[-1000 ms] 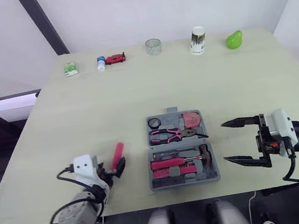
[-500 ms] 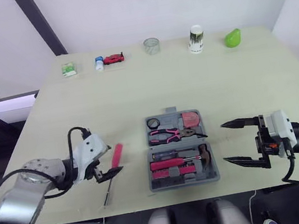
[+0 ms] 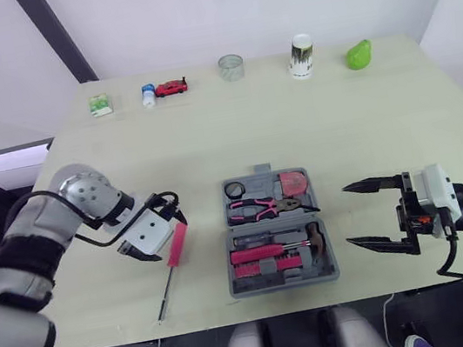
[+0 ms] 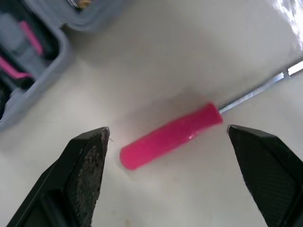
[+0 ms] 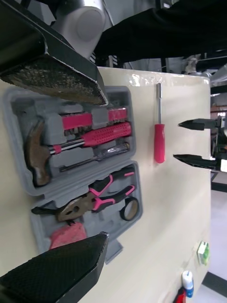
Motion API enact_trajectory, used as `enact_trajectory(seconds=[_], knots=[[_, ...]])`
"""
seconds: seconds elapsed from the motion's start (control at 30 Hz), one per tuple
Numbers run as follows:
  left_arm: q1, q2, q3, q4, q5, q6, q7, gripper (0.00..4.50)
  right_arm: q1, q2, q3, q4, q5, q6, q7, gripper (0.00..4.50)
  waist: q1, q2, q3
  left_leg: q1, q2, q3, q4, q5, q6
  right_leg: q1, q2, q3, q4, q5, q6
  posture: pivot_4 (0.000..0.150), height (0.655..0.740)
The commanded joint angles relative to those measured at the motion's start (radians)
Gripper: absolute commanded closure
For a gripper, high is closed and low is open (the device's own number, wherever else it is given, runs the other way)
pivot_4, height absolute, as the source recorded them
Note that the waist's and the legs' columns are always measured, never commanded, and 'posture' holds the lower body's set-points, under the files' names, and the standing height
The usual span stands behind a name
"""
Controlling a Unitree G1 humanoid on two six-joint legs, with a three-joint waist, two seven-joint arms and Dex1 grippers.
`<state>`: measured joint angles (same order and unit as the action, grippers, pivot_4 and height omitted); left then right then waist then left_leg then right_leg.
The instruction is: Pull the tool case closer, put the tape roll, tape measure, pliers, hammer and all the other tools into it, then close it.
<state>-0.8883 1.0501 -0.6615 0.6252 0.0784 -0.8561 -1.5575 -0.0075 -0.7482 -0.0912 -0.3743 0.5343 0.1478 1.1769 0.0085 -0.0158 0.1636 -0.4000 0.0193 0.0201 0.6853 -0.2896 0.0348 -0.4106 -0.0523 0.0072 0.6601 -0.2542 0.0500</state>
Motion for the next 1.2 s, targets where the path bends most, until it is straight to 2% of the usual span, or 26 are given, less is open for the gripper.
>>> enact_trajectory(seconds=[0.03, 0.2, 0.43, 0.73, 1.2], knots=[[-0.125, -0.051, -0.072, 0.16, 0.131, -0.196, -0.057, 0.22, -0.002, 0.002, -0.016, -0.036, 0.012, -0.008, -0.014, 0.0, 0.005, -0.001, 0.0, 0.0, 0.0, 0.0, 0.0, 0.0, 0.0, 0.0, 0.0, 0.0, 0.0, 0.0, 0.001, 0.15, 0.74], [-0.203, -0.134, -0.116, 0.299, 0.191, -0.33, -0.057, 0.22, 0.008, -0.003, -0.02, -0.043, 0.017, -0.008, -0.014, 0.0, 0.005, -0.001, 0.001, 0.0, 0.0, 0.001, 0.002, 0.0, 0.0, 0.001, 0.001, 0.001, 0.001, 0.001, 0.002, 0.15, 0.74], [-0.206, -0.183, -0.159, 0.379, 0.259, -0.43, -0.031, 0.22, 0.019, -0.025, -0.016, -0.067, 0.059, 0.038, 0.01, 0.0, 0.002, -0.002, 0.001, 0.0, 0.0, 0.0, 0.002, 0.0, 0.0, 0.0, 0.001, 0.002, 0.001, 0.001, 0.002, 0.15, 0.74], [-0.221, -0.222, -0.163, 0.448, 0.359, -0.481, 0.044, 0.22, 0.035, -0.047, 0.009, -0.077, 0.033, 0.028, 0.05, 0.0, 0.005, -0.002, 0.001, 0.0, 0.0, 0.0, 0.002, 0.0, 0.0, 0.0, 0.001, 0.002, 0.001, 0.001, 0.002, 0.15, 0.74], [-0.206, -0.272, -0.172, 0.464, 0.438, -0.501, 0.129, 0.22, 0.025, -0.028, 0.008, -0.067, 0.017, 0.019, 0.032, 0.0, 0.005, -0.002, 0.001, 0.0, 0.0, 0.0, 0.003, 0.0, 0.0, 0.0, 0.001, 0.002, 0.002, 0.001, 0.002, 0.15, 0.74]])
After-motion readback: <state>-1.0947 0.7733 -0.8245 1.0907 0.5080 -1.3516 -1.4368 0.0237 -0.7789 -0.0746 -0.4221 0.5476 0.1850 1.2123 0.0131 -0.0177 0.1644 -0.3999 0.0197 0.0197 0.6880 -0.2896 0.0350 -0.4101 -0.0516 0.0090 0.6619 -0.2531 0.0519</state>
